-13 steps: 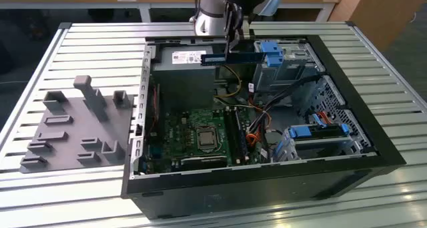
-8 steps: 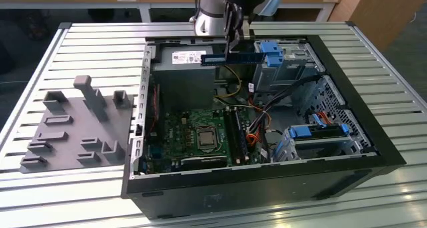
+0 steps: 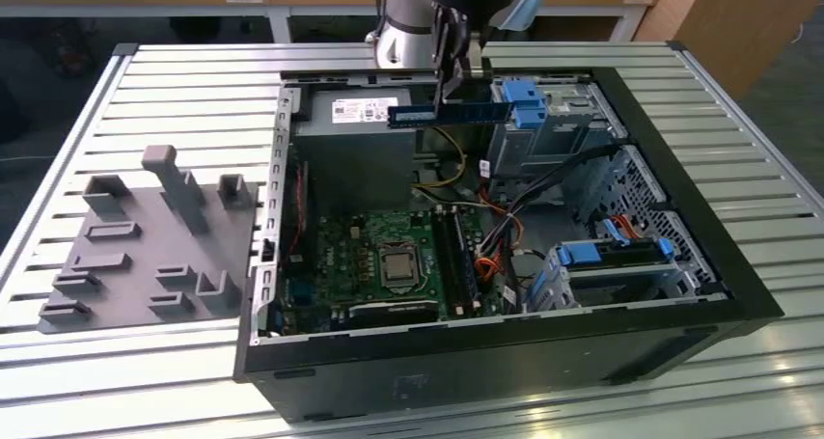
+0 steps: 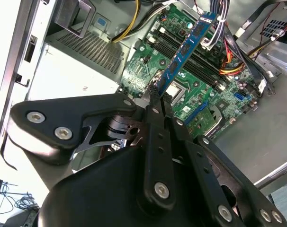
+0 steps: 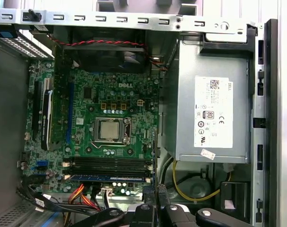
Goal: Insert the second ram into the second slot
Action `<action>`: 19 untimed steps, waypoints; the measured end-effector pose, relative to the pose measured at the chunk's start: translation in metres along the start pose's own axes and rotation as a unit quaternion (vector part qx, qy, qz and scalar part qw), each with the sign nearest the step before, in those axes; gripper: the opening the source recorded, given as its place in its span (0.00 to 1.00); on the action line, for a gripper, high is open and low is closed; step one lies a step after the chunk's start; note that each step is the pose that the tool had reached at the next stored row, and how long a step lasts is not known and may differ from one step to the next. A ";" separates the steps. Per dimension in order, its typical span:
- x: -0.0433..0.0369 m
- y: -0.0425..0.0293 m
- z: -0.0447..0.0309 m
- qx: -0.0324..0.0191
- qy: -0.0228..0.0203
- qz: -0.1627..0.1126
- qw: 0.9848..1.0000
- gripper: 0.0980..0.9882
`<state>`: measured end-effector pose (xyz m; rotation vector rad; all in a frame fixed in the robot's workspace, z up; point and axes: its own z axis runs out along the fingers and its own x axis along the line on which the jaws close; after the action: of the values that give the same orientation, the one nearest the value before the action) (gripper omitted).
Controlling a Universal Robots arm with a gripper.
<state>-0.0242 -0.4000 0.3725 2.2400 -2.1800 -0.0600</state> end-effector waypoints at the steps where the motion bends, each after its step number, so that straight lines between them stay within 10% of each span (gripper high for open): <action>1: 0.0002 0.0000 0.0000 0.000 0.000 0.000 1.000 0.04; 19: 0.0061 0.0002 -0.0001 0.000 0.000 0.000 1.000 0.04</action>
<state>-0.0242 -0.4061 0.3725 2.2400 -2.1800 -0.0600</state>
